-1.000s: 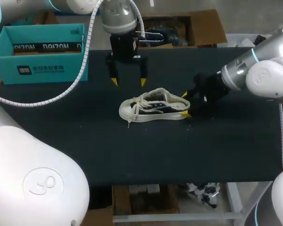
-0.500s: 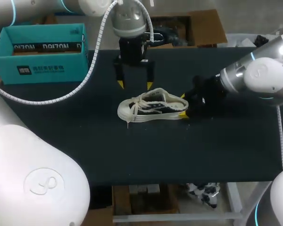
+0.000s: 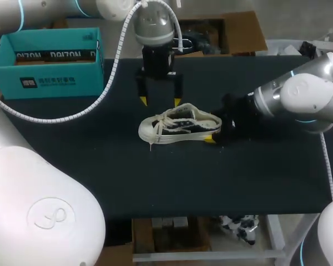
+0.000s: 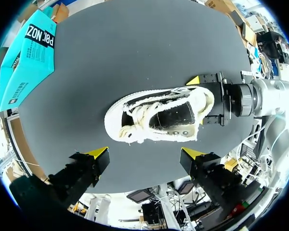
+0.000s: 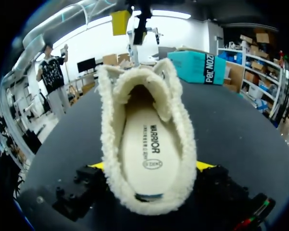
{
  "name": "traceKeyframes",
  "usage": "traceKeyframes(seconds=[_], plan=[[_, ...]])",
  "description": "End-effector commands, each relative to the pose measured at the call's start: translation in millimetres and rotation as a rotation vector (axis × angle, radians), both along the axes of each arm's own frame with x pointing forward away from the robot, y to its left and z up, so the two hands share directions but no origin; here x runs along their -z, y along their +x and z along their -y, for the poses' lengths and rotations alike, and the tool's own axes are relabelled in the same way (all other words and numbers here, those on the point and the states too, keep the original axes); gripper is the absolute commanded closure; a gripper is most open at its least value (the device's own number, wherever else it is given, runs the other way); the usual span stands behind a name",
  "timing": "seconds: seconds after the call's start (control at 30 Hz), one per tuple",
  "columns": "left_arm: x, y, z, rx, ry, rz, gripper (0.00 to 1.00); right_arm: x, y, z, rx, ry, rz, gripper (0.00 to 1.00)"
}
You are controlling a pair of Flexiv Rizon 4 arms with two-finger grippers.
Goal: Open the shoe tongue, take the insole out of the shoe, put the insole back into the shoe, and pack the shoe into the shoebox
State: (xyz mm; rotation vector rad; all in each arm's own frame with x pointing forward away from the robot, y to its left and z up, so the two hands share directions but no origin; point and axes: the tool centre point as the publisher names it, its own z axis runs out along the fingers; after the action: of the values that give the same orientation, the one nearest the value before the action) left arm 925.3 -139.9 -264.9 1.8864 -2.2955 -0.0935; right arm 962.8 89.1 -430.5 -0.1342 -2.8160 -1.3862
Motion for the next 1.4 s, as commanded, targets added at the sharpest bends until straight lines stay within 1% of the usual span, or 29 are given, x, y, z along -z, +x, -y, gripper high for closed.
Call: traceKeyframes(seconds=[0.03, 0.07, 0.13, 0.33, 0.43, 0.57, 0.63, 0.73, 0.77, 0.8, 0.83, 1.03, 1.1, 1.17, 1.23, 1.27, 1.3, 1.33, 1.4], plan=[[2.5, 0.9, 3, -0.004, 0.005, -0.003, 0.0, 4, 4.8, -2, -0.003, 0.007, 0.006, 0.69], [2.7, 0.9, 3, -0.006, 0.004, -0.006, 0.0, 3, 4.6, -2, -0.002, 0.004, 0.01, 1.0], [1.5, 0.0, 5, -0.021, 0.002, -0.01, 0.0, 2, 3.8, -2, 0.005, 0.001, 0.015, 1.0], [-5.0, -5.0, 21, -0.052, 0.041, 0.023, 0.0, 4, 0.1, -4, 0.022, 0.008, 0.027, 1.0], [-3.1, -4.1, 33, -0.052, 0.052, 0.03, 0.0, 9, -1.3, -5, 0.031, 0.019, 0.031, 1.0], [5.3, -2.0, 48, -0.061, 0.082, 0.047, 0.0, 12, -2.7, -6, 0.04, 0.025, 0.031, 1.0], [11.8, 0.2, 53, -0.061, 0.097, 0.048, 0.07, 12, -3.8, -6, 0.042, 0.032, 0.036, 1.0], [23.0, 4.0, 59, -0.062, 0.113, 0.056, 0.07, 12, -3.8, -6, 0.042, 0.032, 0.036, 1.0], [26.2, 5.9, 61, -0.066, 0.116, 0.059, 0.12, 12, -3.8, -6, 0.042, 0.032, 0.036, 1.0], [29.1, 8.2, 64, -0.064, 0.118, 0.057, 0.2, 12, -3.8, -6, 0.042, 0.032, 0.036, 1.0], [31.8, 10.6, 66, -0.061, 0.118, 0.055, 0.24, 12, -3.8, -6, 0.042, 0.032, 0.036, 1.0], [47.1, 18.2, 77, -0.061, 0.164, 0.039, 0.22, 12, -3.8, -6, 0.042, 0.032, 0.036, 1.0], [50.1, 19.1, 80, -0.067, 0.186, 0.04, 0.24, 12, -3.8, -6, 0.042, 0.032, 0.036, 1.0], [52.2, 21.6, 82, -0.066, 0.193, 0.036, 0.24, 12, -3.8, -6, 0.042, 0.032, 0.036, 1.0], [54.2, 24.0, 85, -0.075, 0.208, 0.037, 0.27, 12, -3.8, -6, 0.042, 0.032, 0.036, 1.0], [55.3, 24.9, 86, -0.075, 0.213, 0.029, 0.32, 12, -3.8, -6, 0.042, 0.032, 0.036, 1.0], [56.2, 25.3, 86, -0.079, 0.223, 0.028, 0.45, 12, -3.8, -6, 0.042, 0.032, 0.036, 1.0], [57.3, 25.2, 86, -0.079, 0.232, 0.026, 0.49, 12, -3.8, -6, 0.042, 0.032, 0.036, 1.0], [59.6, 24.4, 86, -0.081, 0.247, 0.015, 0.51, 12, -3.8, -6, 0.042, 0.032, 0.036, 1.0]])
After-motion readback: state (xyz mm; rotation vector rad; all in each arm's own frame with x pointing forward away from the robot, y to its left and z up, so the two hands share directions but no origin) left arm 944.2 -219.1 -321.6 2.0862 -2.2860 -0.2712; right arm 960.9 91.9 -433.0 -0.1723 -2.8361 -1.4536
